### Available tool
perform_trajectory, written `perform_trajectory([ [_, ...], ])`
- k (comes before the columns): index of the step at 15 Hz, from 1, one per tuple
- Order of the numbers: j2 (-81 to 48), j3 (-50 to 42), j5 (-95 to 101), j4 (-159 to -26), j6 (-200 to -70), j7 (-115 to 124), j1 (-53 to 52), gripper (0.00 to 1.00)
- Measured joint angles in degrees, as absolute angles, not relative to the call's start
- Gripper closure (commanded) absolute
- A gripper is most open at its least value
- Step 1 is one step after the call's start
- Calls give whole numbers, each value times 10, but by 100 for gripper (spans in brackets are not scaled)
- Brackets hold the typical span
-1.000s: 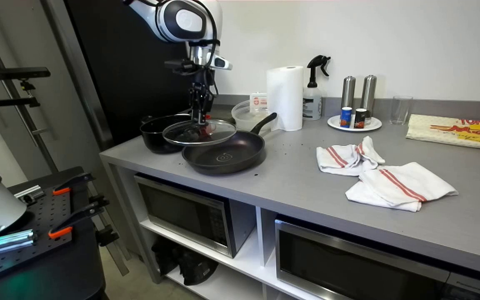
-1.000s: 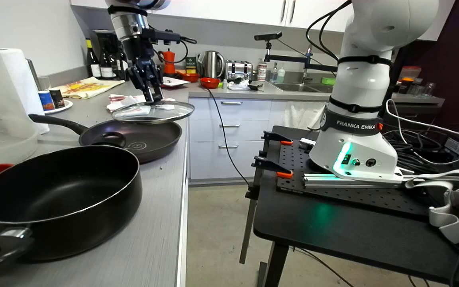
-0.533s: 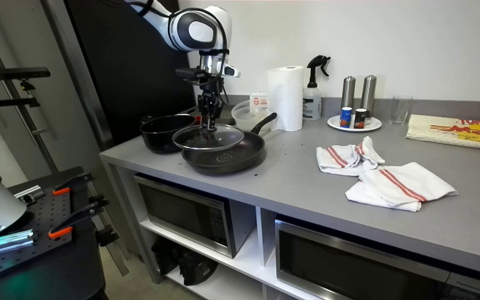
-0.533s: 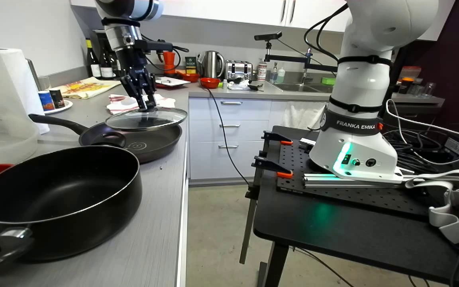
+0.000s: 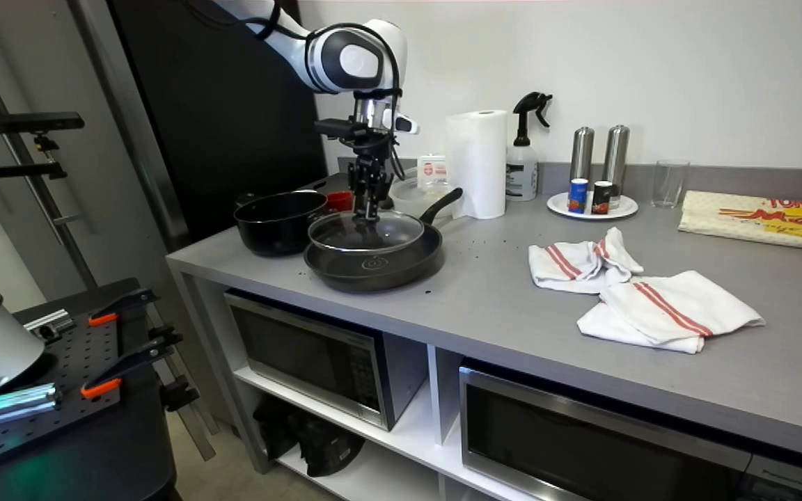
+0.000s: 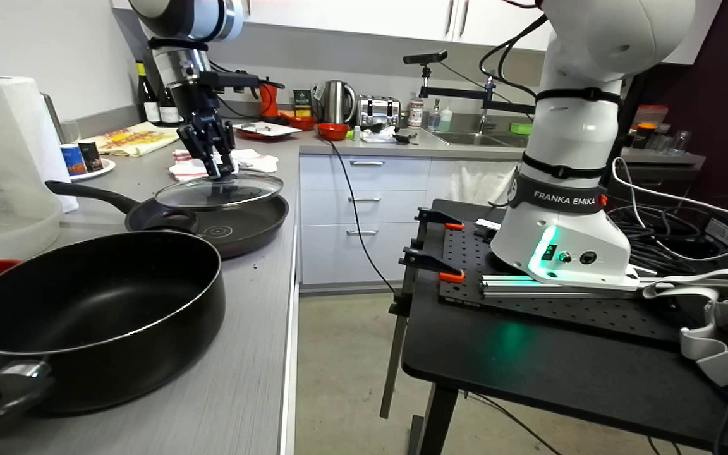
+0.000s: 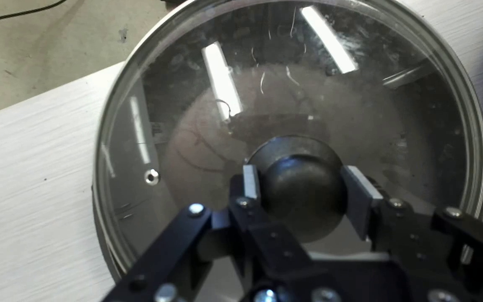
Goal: Put the glass lid on the pan on the right.
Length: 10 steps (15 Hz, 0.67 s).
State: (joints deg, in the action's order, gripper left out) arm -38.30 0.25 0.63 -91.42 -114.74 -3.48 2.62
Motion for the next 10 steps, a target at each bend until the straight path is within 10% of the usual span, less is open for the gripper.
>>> perform_trajectory([
  [10,-485,8,10,-814,-1132,-59,16,74],
])
